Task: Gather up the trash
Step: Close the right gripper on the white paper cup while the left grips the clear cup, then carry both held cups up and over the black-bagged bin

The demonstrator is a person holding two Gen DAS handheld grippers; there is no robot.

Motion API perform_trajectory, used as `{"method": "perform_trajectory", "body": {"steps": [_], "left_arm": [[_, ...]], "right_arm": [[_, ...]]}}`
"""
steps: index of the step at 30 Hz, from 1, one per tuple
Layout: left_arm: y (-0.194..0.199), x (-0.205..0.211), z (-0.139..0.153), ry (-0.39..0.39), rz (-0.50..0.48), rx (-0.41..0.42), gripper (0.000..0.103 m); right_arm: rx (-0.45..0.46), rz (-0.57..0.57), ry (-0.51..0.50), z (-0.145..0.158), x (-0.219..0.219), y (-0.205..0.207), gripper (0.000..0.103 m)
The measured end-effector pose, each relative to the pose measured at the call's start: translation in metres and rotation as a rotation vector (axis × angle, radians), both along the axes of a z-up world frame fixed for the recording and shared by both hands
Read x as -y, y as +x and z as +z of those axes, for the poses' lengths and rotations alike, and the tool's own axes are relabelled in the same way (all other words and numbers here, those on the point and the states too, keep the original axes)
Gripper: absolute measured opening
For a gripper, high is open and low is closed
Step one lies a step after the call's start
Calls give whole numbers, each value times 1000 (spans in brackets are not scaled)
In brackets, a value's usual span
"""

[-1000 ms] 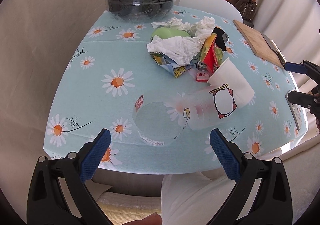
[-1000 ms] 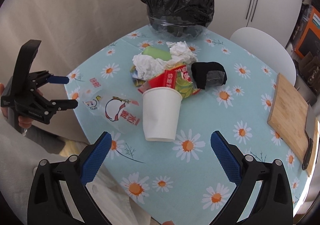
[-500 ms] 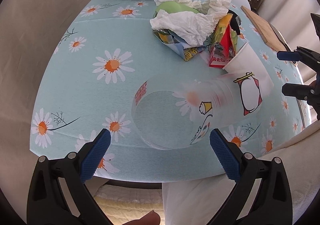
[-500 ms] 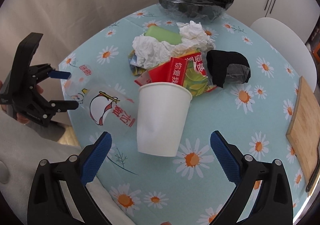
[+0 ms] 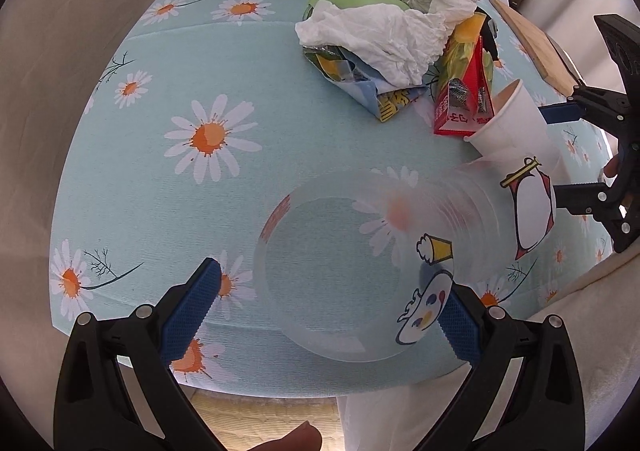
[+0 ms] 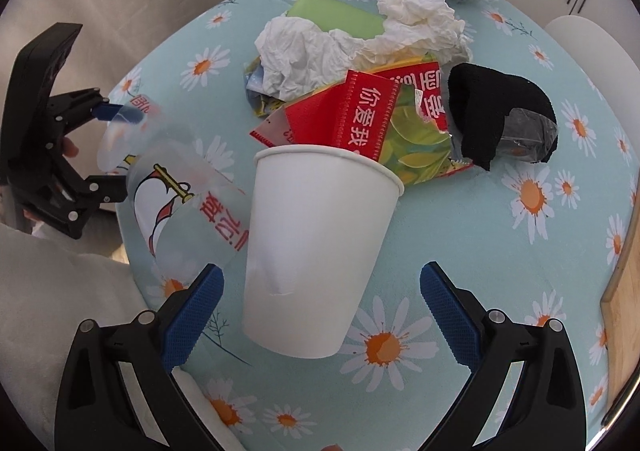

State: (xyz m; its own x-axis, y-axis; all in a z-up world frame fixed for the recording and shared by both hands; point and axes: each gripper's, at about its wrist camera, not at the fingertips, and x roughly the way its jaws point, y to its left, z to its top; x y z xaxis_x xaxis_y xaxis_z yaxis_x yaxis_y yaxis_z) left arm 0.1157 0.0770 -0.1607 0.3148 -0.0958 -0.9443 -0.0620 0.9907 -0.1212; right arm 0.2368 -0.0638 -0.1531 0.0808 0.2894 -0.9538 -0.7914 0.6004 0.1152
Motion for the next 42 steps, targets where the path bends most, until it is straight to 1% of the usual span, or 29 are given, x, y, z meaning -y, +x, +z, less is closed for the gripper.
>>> {"method": "perform_trajectory", "body": {"steps": [2,4,6,7,8,9,11,13,15,18,24,28,31,35,42], "left_arm": [[4,-1,-2,-5,1,-3,97],[7,0,-2,9,-6,-2,97],[8,1,-2,14,-19,4,96],[9,1,-1,10,-25,8,92],[10,2,0,8,-32,9,80],[10,3,1,9,-40,9,72],[13,3,3,-5,-62,2,70],[13,3,5,-19,-71,3,69],[13,3,8,-29,-77,7,69],[12,3,11,-18,-86,11,69],[9,-1,19,-21,-92,17,71],[0,-9,28,-15,-105,34,72],[-6,-10,35,-22,-123,55,72],[-12,-8,42,-22,-150,70,72],[-24,-8,54,-21,-193,108,72]], "right_arm": [[-11,8,-9,-5,-4,4,94],[-23,18,-15,-9,-7,7,93],[-47,21,-24,-14,-9,9,82],[-64,24,-29,-17,-10,10,62],[-76,27,-37,-20,-11,11,59],[-86,32,-37,-21,-11,10,58],[-116,27,-17,-20,-10,11,58],[-137,7,-3,-19,-6,12,58],[-126,-10,-10,-18,-2,11,58],[-126,-48,4,-15,5,10,57],[-113,-127,33,-3,25,4,56],[-88,-174,52,5,36,-4,56],[-83,-203,80,16,58,-12,56],[-65,-240,101,24,62,-22,56],[-25,-312,170,43,69,-41,56]]}}
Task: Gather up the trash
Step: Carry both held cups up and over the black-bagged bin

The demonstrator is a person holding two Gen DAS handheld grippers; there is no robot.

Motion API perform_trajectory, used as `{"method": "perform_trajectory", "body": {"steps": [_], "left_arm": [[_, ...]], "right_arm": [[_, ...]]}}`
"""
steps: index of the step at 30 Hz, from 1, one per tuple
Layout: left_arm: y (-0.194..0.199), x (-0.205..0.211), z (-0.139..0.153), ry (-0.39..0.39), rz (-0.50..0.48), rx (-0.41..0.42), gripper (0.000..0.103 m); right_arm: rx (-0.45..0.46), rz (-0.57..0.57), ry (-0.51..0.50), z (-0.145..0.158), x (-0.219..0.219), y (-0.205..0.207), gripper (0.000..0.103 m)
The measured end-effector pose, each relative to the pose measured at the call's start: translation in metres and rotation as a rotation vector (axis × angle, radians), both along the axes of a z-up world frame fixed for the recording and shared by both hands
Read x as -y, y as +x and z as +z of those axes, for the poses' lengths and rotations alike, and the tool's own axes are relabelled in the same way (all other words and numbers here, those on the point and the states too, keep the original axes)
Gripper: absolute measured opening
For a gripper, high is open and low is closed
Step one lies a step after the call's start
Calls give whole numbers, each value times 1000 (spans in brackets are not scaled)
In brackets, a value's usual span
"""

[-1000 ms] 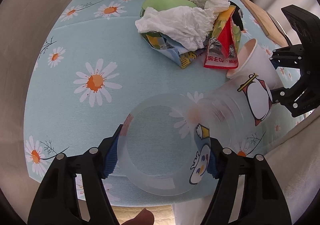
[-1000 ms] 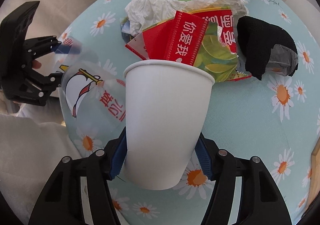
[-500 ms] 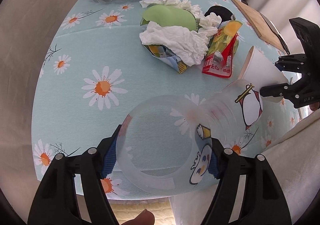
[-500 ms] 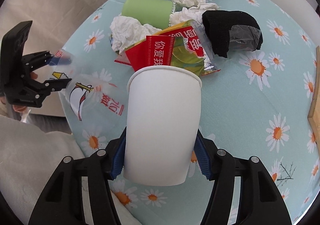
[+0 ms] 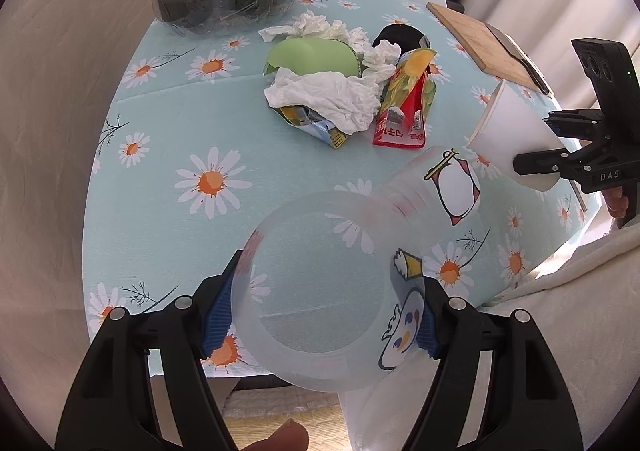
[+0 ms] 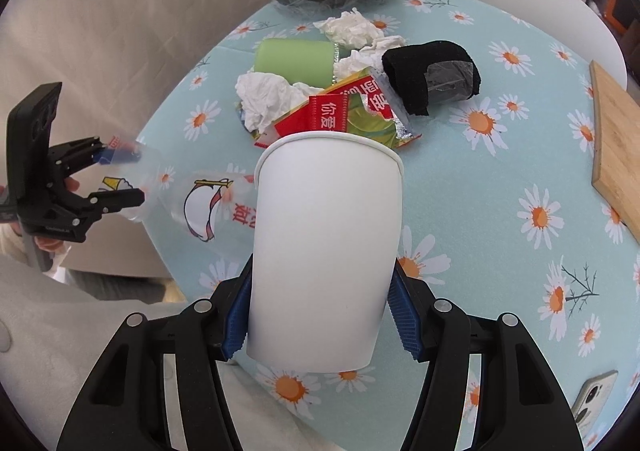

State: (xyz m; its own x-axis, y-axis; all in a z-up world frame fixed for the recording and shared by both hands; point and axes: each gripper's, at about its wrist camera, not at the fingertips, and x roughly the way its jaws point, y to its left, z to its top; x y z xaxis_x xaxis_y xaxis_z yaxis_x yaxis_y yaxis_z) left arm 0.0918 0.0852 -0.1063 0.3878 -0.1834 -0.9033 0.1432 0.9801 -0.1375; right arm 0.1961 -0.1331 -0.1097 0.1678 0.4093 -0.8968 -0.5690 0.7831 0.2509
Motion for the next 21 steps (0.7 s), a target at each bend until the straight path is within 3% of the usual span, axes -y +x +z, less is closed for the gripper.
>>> {"method": "perform_trajectory", "body": {"steps": [6,21], "left_arm": [[-6,-10,7,-3,-13,52,72],[18,-57,23,21,-30,117,72]], "right_arm": [[41,-63,65,14,-4,-12,56],[100,-175,74,40,-6,-19,56]]}}
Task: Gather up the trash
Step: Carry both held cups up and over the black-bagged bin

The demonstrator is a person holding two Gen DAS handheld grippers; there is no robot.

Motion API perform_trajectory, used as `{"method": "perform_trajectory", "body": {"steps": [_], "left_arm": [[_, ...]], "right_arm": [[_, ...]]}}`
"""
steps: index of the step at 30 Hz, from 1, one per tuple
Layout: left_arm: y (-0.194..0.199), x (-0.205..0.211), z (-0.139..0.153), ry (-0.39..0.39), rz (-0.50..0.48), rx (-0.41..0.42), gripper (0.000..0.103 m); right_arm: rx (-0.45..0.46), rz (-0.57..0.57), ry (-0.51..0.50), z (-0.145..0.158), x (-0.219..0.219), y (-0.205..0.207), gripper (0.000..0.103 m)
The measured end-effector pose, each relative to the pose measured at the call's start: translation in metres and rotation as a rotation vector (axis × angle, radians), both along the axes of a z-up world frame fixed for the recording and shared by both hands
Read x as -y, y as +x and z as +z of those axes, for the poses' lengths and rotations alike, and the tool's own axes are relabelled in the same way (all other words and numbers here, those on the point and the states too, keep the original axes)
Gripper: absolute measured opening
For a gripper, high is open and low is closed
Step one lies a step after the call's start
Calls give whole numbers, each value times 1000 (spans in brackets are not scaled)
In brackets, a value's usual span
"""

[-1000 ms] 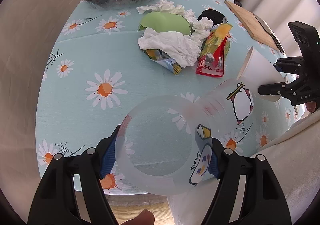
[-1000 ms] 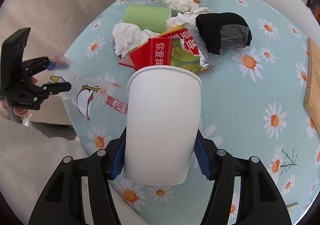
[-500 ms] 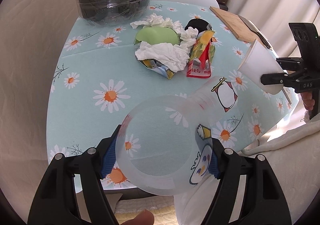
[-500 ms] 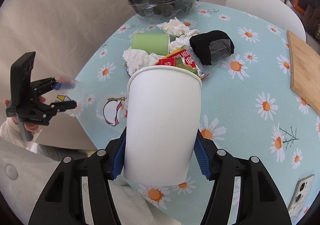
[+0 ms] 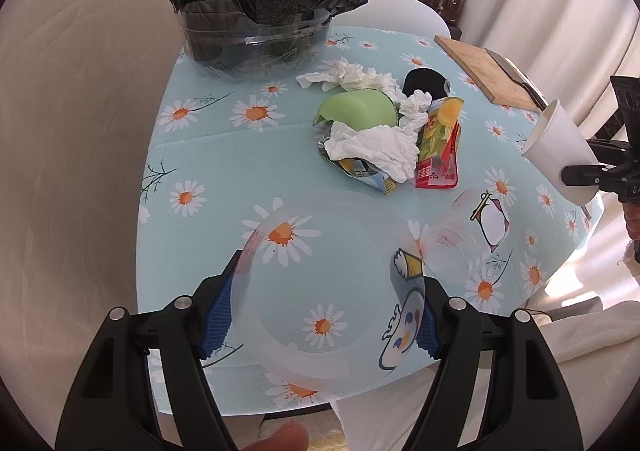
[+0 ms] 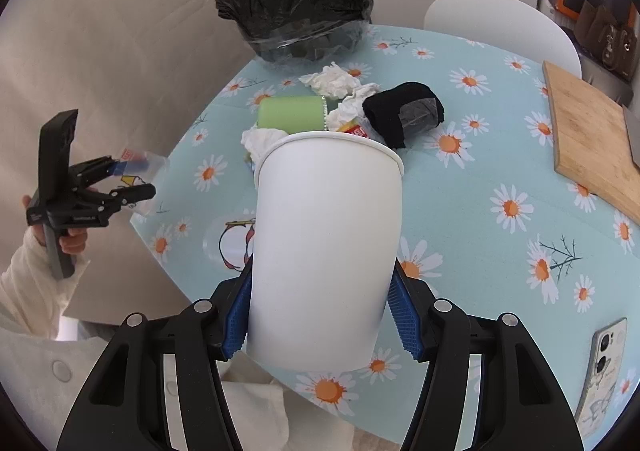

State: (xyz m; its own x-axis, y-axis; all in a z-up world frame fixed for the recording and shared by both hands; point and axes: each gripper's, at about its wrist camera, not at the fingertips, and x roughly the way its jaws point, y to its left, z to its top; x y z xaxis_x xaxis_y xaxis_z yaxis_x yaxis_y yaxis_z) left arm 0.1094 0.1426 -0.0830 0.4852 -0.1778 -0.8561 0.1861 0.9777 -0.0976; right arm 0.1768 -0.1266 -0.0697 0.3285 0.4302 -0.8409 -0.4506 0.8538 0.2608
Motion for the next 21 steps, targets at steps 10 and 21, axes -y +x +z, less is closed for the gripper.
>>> {"method": "perform_trajectory", "body": {"steps": [10,21], "left_arm": [[27,-58,38,52,-71,74,72],[71,-86,65,45,-192,125,72]], "right_arm": [[57,-102,31,31,-53,21,56],[139,-175,42,59,-109,52,56]]}}
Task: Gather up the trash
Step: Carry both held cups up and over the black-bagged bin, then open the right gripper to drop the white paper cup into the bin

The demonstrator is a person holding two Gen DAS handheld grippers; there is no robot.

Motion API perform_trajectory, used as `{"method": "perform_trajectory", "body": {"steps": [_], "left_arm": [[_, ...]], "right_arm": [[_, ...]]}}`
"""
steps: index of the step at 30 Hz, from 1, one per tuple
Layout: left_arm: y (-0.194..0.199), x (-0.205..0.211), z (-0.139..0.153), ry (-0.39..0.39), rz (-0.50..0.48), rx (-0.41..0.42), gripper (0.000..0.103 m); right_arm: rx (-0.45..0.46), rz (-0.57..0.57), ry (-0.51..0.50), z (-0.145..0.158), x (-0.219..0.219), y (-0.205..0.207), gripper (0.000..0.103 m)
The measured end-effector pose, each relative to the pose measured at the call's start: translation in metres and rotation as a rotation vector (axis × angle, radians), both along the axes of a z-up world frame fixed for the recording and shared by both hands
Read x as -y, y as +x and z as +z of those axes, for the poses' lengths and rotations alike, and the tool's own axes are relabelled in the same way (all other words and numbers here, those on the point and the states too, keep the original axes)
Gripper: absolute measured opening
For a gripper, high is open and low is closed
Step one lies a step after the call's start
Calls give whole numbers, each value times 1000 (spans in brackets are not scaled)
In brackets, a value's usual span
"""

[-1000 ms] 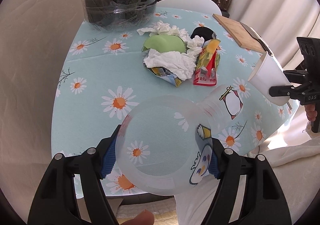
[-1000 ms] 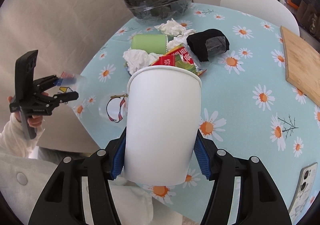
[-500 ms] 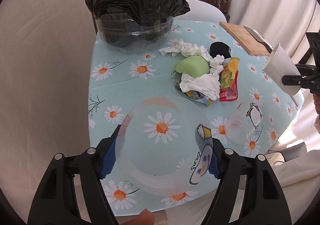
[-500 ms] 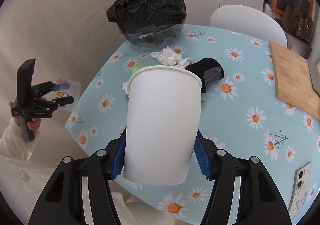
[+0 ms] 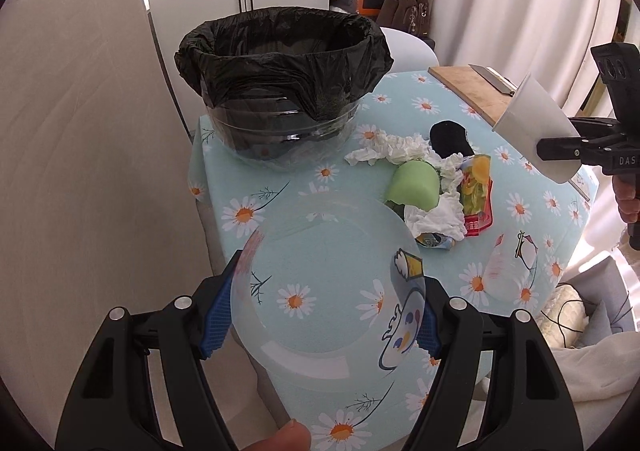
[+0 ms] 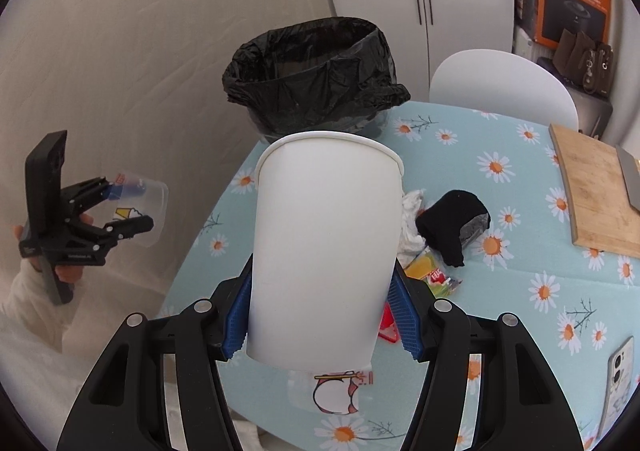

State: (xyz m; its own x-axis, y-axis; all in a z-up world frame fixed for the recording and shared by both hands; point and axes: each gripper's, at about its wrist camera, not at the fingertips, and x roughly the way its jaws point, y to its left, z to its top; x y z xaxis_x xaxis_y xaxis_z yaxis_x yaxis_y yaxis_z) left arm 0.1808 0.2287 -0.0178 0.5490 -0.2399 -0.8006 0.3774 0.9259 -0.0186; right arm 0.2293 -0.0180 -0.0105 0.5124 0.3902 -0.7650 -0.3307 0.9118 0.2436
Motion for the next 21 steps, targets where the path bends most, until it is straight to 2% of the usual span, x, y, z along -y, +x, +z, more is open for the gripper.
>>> {"method": "perform_trajectory", "body": {"steps": [8,13,17,21], "left_arm": [[34,8,28,0,-37,54,72],[54,11,52,-3,-38,97,72],[73,14,75,17,-23,161,72],[98,15,96,11,-16,195,72]], "right_arm": [[83,-25,7,33,-16,30,56],[133,10,12,55,-28,55,56],[181,56,28,71,-37,78,56],[196,89,67,80,-42,110,56]]}}
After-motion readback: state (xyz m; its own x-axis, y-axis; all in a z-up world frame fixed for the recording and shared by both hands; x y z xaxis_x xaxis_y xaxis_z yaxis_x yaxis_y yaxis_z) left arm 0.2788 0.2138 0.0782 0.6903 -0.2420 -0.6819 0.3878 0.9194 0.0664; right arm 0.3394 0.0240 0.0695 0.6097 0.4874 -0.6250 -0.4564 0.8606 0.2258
